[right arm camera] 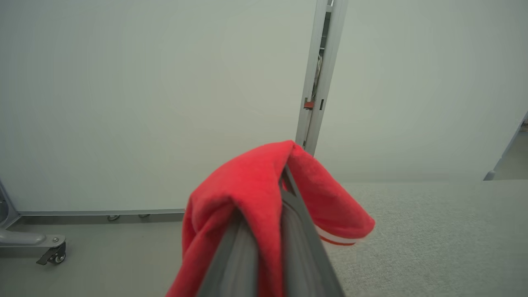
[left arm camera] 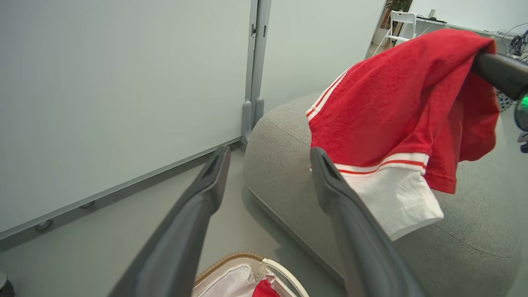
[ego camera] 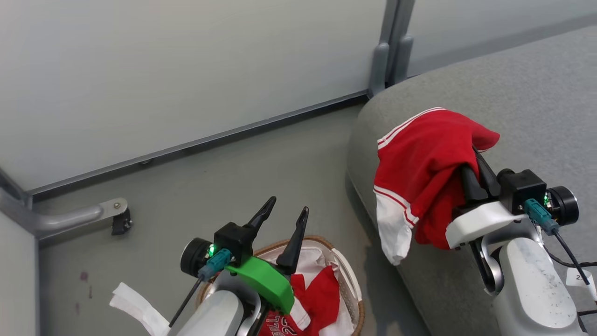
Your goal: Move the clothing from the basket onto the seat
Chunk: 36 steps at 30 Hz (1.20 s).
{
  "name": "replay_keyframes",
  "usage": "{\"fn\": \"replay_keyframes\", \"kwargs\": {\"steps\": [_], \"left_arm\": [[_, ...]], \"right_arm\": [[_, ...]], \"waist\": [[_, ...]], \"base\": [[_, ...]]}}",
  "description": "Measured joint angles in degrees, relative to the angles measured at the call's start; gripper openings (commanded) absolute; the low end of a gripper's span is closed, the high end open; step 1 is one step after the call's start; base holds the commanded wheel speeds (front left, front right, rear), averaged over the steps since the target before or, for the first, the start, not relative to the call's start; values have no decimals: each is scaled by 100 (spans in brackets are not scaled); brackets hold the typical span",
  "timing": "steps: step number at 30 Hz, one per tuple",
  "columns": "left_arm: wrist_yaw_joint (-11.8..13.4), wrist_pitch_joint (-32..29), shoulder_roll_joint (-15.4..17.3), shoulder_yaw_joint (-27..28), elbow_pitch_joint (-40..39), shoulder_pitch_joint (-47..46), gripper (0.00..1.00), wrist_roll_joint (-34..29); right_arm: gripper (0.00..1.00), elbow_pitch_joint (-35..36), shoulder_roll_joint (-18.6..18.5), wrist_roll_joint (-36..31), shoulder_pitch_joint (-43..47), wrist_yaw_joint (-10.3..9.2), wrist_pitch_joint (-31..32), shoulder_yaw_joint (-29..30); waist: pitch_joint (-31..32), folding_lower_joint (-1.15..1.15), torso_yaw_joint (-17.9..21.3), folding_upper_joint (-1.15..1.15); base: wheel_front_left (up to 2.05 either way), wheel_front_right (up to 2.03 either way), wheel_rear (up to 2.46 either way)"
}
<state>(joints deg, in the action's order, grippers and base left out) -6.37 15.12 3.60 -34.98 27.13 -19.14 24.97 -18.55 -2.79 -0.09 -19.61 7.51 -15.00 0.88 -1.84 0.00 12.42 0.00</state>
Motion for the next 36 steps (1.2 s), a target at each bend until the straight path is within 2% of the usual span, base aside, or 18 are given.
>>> {"fn": "replay_keyframes", "kwargs": {"steps": [8,17,23,32,36], "left_arm": [[-44,1,-63,-36,14,-12,100,-97],[-74,1,-75,-49,-7,-280,100,-224],[-78,1,-55,-31,-116,-615,100,-353],[-91,0,191,-52,-394,-1273,100,-602],[-70,-44,302,-44,-521,-1465,100,-700]], "right_arm": [[0,102,-1,-110,4,0,0,96],[0,147,0,-208,-465,0,0,450],[0,124,-71,-355,-1558,1,1,933],[0,-428,-939,-537,-3826,0,0,1722],[0,-742,-1104,-622,-4476,1,-1,2050]], "waist": [[-181,0,640,0],[-698,0,782,0],[-1207,0,639,0],[-2291,0,364,0],[-2797,1,266,0]], "base": [[0,0,0],[0,0,0],[0,0,0],[0,0,0],[0,0,0]]}}
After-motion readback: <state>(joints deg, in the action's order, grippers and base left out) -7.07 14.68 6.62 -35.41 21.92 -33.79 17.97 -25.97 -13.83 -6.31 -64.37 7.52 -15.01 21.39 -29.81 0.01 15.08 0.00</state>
